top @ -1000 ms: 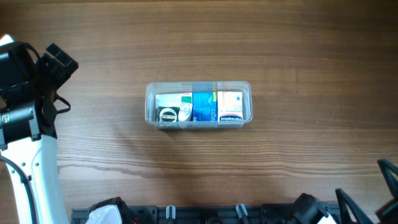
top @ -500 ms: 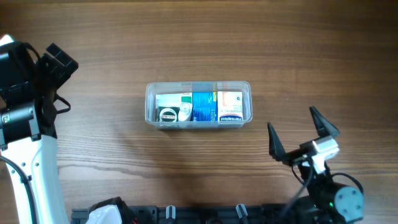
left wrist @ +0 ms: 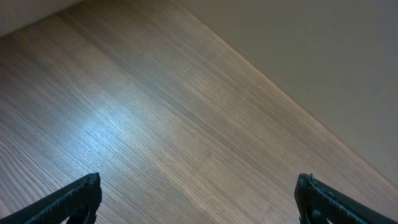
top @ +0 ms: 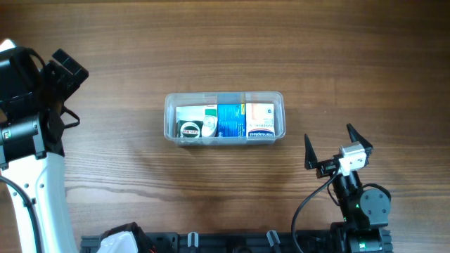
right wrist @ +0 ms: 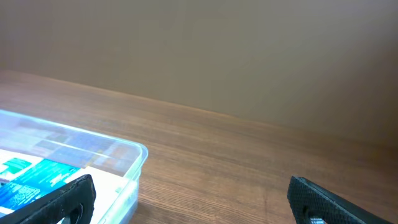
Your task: Pack container
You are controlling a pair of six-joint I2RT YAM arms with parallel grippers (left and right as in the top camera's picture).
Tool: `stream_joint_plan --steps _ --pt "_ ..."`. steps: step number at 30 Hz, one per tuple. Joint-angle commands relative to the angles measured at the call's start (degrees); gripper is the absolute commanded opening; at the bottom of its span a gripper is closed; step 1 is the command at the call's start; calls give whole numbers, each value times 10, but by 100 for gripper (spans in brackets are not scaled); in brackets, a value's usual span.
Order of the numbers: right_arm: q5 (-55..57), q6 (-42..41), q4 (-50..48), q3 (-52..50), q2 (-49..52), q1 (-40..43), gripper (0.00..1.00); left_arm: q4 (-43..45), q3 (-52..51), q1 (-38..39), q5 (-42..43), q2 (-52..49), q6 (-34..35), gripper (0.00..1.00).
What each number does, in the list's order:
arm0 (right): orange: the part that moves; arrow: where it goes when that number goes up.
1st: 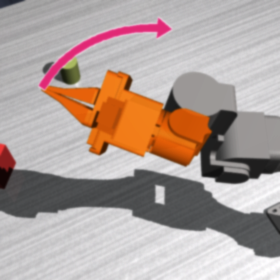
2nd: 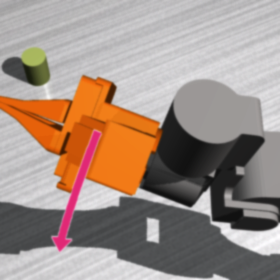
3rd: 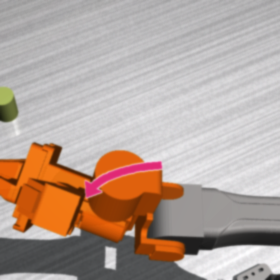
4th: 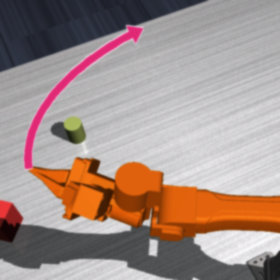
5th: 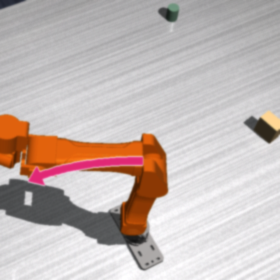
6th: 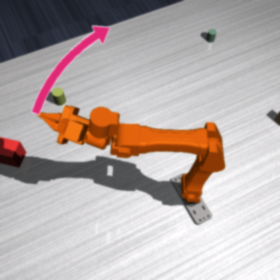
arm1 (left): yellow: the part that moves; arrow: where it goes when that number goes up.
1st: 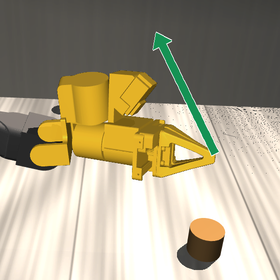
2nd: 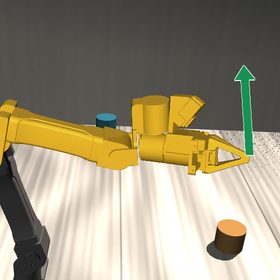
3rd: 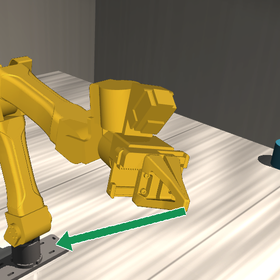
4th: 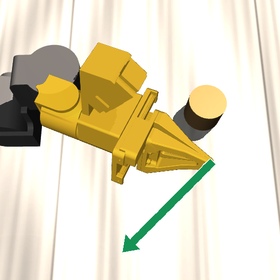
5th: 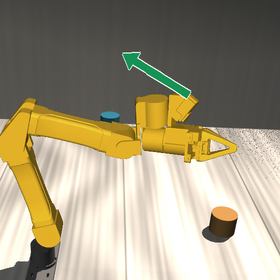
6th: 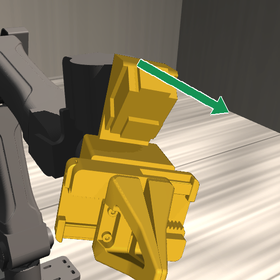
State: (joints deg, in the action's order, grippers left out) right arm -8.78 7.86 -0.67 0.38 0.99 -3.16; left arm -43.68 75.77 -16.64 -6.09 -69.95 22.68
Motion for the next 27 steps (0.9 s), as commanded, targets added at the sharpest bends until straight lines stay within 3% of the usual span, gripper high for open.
stream_joint_plan --steps 1,16,20,23,25,27 --pt "-12 11 -2 -1 -7 3 100 1 0 -4 3 -1 5 100" --pt "-12 11 -1 -1 -7 3 100 2 -35 12 3 9 5 100" --pt "-12 11 -1 -1 -7 3 100 1 -216 87 3 118 5 100" --pt "-12 11 -1 -1 -7 3 100 14 -429 124 3 287 5 100" --pt "-12 11 -1 -1 -7 3 100 73 -524 124 3 370 5 100" --pt "-12 11 -1 -1 -7 3 100 186 -612 124 8 458 35 100"
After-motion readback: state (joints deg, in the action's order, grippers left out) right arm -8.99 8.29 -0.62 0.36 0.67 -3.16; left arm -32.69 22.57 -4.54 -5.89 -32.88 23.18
